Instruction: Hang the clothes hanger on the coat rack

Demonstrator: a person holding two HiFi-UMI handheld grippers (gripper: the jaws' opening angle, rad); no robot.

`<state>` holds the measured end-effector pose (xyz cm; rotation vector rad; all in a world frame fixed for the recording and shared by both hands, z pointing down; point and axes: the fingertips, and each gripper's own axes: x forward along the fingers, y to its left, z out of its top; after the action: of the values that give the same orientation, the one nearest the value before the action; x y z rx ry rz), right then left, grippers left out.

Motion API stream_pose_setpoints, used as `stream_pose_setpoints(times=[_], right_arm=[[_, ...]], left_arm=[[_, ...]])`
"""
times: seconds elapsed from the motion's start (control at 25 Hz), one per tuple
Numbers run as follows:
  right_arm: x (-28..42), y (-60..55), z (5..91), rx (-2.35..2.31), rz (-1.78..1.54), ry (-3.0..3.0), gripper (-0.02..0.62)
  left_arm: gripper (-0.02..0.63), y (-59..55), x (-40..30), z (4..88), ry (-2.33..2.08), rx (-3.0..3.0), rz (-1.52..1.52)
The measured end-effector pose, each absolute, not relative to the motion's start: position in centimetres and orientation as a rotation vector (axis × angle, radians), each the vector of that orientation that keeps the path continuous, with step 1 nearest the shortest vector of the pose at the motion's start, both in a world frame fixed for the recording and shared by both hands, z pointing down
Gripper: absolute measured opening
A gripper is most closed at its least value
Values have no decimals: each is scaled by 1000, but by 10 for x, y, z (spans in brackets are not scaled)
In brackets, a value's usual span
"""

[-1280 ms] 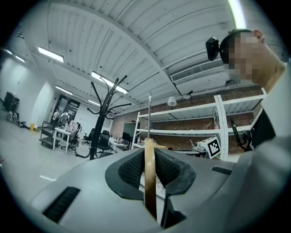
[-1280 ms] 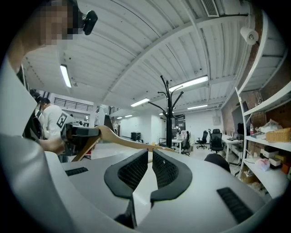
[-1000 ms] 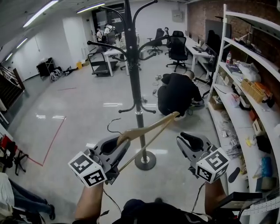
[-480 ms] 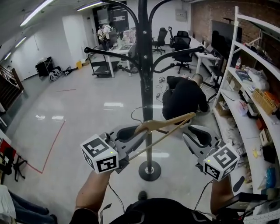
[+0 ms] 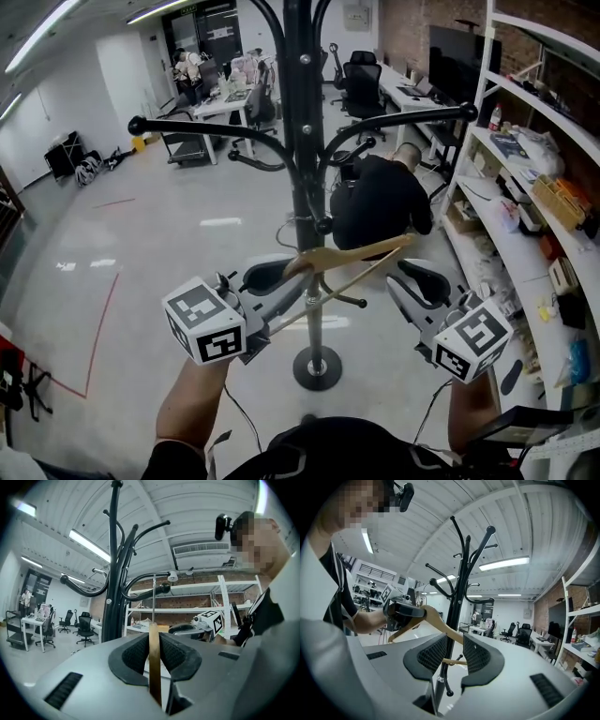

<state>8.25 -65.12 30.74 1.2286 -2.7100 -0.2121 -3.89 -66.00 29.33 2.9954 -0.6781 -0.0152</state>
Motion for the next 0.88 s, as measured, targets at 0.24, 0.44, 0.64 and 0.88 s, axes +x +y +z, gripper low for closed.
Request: stream_pose_setpoints(times=[0.24, 0.44, 0.64, 0.88], right_arm=[[80, -668, 310, 1255, -220, -2682, 89], [90, -676, 313, 1291, -210, -2654, 89], [95, -686, 318, 1339, -193, -2639, 90], [98, -691, 324, 1353, -164, -2642, 89]], left_arm=[[52, -687, -27, 287, -592, 3042, 1], [52, -702, -15, 291, -535, 3025, 2], [52, -711, -7, 304, -493, 3031, 53], [52, -713, -6, 312, -449, 3028, 54]])
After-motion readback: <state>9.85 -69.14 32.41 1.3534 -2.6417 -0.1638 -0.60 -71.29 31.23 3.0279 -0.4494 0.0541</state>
